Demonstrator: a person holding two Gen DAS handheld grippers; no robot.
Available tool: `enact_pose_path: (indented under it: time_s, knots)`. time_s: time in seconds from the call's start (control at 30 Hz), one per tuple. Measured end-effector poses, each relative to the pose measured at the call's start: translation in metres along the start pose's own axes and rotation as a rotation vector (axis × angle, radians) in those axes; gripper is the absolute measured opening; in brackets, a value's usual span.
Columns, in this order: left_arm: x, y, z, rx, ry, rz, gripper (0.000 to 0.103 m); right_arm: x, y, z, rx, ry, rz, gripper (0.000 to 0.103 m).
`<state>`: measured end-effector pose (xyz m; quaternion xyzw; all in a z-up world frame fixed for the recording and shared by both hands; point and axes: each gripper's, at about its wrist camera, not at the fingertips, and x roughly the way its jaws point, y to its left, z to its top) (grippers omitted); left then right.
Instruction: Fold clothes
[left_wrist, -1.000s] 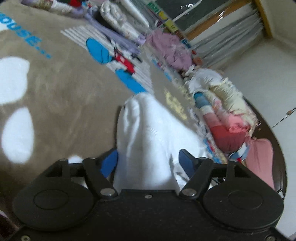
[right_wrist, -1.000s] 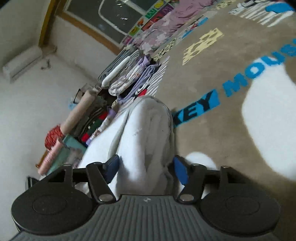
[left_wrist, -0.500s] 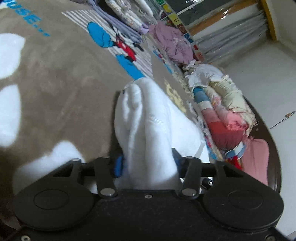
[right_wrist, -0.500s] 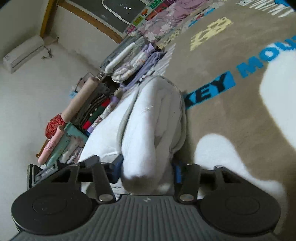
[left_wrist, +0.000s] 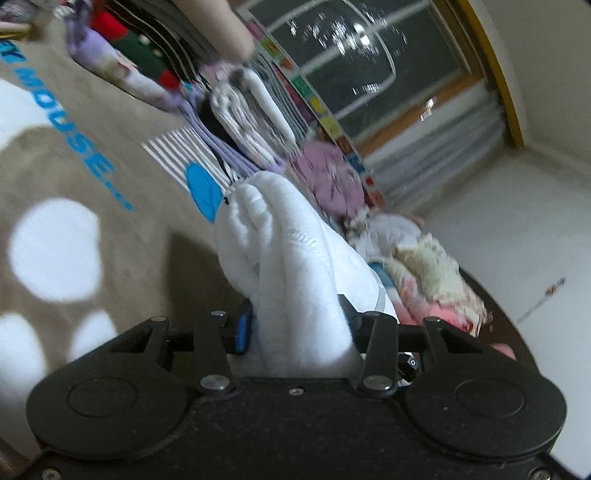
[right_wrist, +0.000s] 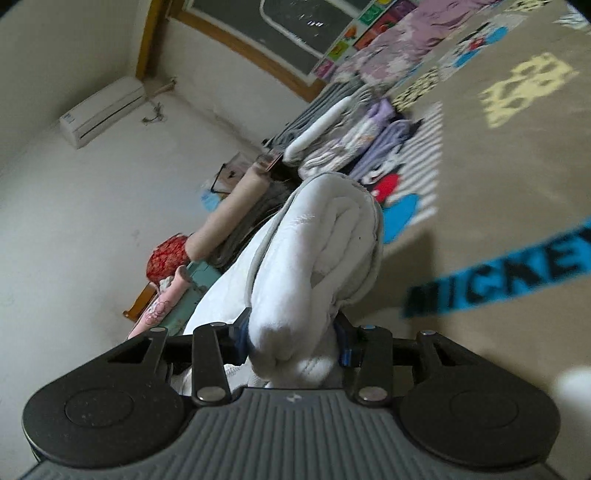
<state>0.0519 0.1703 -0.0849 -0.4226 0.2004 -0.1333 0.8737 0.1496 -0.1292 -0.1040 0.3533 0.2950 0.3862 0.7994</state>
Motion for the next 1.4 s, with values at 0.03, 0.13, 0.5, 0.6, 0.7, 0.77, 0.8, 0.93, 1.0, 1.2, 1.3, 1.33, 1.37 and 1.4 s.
enact_pose_path:
  time_s: [0.03, 0.13, 0.5, 0.6, 0.7, 0.77, 0.8, 0.93, 1.0, 1.2, 1.3, 1.33, 1.37, 1.4]
  knots:
    - [-0.002, 0.003, 0.003, -0.010, -0.016, 0.004, 0.042, 0.007, 0.003, 0.002, -0.006, 0.008, 0.009, 0.044]
    - [-0.010, 0.012, 0.013, -0.031, -0.069, 0.012, 0.042, 0.030, 0.014, 0.012, -0.027, 0.035, 0.033, 0.044]
    - [-0.022, 0.008, 0.084, -0.110, -0.294, -0.053, 0.042, 0.115, 0.064, 0.071, -0.119, 0.103, 0.129, 0.044]
    - [-0.023, 0.001, 0.119, -0.109, -0.365, -0.071, 0.042, 0.145, 0.082, 0.099, -0.152, 0.109, 0.168, 0.044]
    - [-0.020, -0.004, 0.158, -0.092, -0.429, -0.074, 0.042, 0.177, 0.103, 0.127, -0.163, 0.106, 0.215, 0.044]
    - [-0.018, -0.009, 0.186, -0.066, -0.467, -0.065, 0.042, 0.198, 0.118, 0.146, -0.171, 0.104, 0.247, 0.044]
    - [-0.016, -0.011, 0.201, -0.054, -0.482, -0.060, 0.042, 0.210, 0.125, 0.155, -0.179, 0.102, 0.257, 0.044]
    - [-0.008, -0.011, 0.254, -0.015, -0.521, -0.042, 0.042, 0.254, 0.148, 0.189, -0.194, 0.092, 0.302, 0.044]
    - [-0.005, -0.012, 0.277, 0.014, -0.539, -0.021, 0.042, 0.276, 0.155, 0.202, -0.187, 0.083, 0.327, 0.044]
    - [0.012, -0.002, 0.327, 0.062, -0.600, 0.028, 0.042, 0.343, 0.167, 0.231, -0.153, 0.042, 0.391, 0.044]
    - [0.023, 0.014, 0.338, 0.059, -0.610, 0.066, 0.042, 0.372, 0.161, 0.236, -0.138, 0.027, 0.419, 0.044]
    - [0.029, 0.022, 0.337, 0.046, -0.602, 0.105, 0.043, 0.381, 0.156, 0.237, -0.133, 0.025, 0.424, 0.044]
    - [0.043, 0.032, 0.336, 0.039, -0.562, 0.219, 0.043, 0.390, 0.147, 0.235, -0.124, 0.024, 0.411, 0.044]
    - [0.058, 0.046, 0.334, 0.012, -0.501, 0.314, 0.043, 0.399, 0.137, 0.234, -0.114, 0.024, 0.396, 0.044]
